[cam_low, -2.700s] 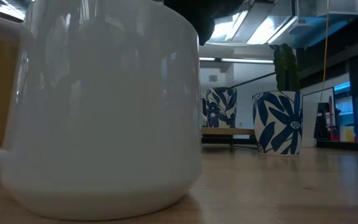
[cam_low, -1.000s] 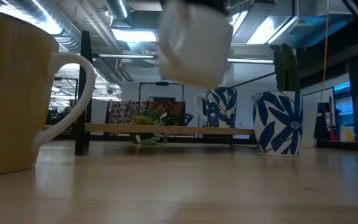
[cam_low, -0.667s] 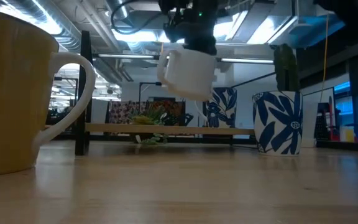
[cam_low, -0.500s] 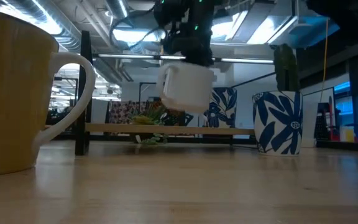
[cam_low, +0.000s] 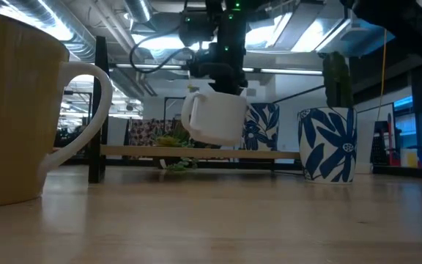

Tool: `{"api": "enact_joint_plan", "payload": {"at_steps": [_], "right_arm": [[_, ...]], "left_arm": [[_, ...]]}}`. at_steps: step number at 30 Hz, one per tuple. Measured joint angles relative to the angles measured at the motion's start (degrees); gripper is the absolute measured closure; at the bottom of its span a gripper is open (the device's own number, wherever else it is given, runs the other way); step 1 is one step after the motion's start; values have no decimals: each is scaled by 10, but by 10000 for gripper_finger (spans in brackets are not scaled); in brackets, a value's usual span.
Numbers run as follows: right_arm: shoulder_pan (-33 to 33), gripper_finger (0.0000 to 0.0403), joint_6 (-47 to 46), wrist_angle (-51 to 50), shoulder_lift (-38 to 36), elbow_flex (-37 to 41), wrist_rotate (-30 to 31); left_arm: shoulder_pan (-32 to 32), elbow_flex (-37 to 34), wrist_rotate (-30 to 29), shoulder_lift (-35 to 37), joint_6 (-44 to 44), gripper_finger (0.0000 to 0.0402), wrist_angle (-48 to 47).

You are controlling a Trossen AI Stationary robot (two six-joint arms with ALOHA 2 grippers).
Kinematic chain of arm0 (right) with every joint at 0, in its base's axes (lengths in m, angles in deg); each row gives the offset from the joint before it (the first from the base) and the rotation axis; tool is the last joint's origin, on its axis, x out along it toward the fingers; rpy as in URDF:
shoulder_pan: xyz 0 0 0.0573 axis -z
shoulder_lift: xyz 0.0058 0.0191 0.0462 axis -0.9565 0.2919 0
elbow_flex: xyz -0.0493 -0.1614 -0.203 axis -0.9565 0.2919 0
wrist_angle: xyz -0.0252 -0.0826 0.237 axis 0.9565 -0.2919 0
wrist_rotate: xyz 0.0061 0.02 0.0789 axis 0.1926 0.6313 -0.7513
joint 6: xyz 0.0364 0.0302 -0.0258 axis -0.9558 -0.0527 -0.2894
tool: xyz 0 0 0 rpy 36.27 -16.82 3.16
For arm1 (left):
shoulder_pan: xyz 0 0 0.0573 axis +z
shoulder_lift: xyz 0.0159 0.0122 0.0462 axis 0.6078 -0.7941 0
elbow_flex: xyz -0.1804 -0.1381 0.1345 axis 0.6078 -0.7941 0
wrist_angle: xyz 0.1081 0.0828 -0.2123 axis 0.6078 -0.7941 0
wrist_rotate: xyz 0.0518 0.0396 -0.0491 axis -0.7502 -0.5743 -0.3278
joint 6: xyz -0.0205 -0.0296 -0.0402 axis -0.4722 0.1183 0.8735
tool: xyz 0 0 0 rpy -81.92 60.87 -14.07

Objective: Place coffee mugs
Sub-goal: Put the white mug on the shelf

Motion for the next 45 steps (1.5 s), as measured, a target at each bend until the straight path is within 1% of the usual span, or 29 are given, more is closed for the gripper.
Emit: {"api": "enact_joint_plan", "payload": {"at_steps": [8,10,12,18,21,24,27,28,30,34,35,37,40,45], "right_arm": [[3,395,0,23,0,11,-6],[3,387,5,27,0,11,-6],[3,369,13,39,0,11,-6],[7,284,-3,37,-2,11,9],[7,258,10,33,-1,-1,28],[4,249,61,38,-4,-41,43],[-13,247,117,34,-6,-88,54],[-21,247,135,32,-6,-103,55],[-40,247,181,38,-6,-128,39],[-98,247,352,60,-7,-127,10],[-114,247,388,65,-6,-119,13],[-143,247,438,79,0,-103,41],[-162,247,457,84,12,-85,65],[-172,253,456,104,27,-78,55]], "left_arm": [[0,0,0,0,-1,289,-5],[0,0,0,0,-1,289,-8],[0,0,0,0,-1,289,-11],[0,0,0,0,-1,289,-12],[0,0,0,0,-1,289,-12],[0,0,0,0,-1,289,-12],[0,0,0,0,-1,289,-12],[0,0,0,0,-1,289,-12],[0,0,0,0,-4,289,-12],[0,0,1,0,-12,289,-12],[0,0,3,0,-12,289,-12],[0,0,6,0,-12,289,-12],[0,0,7,0,-12,289,-12],[0,0,7,0,-15,289,-15]]}}
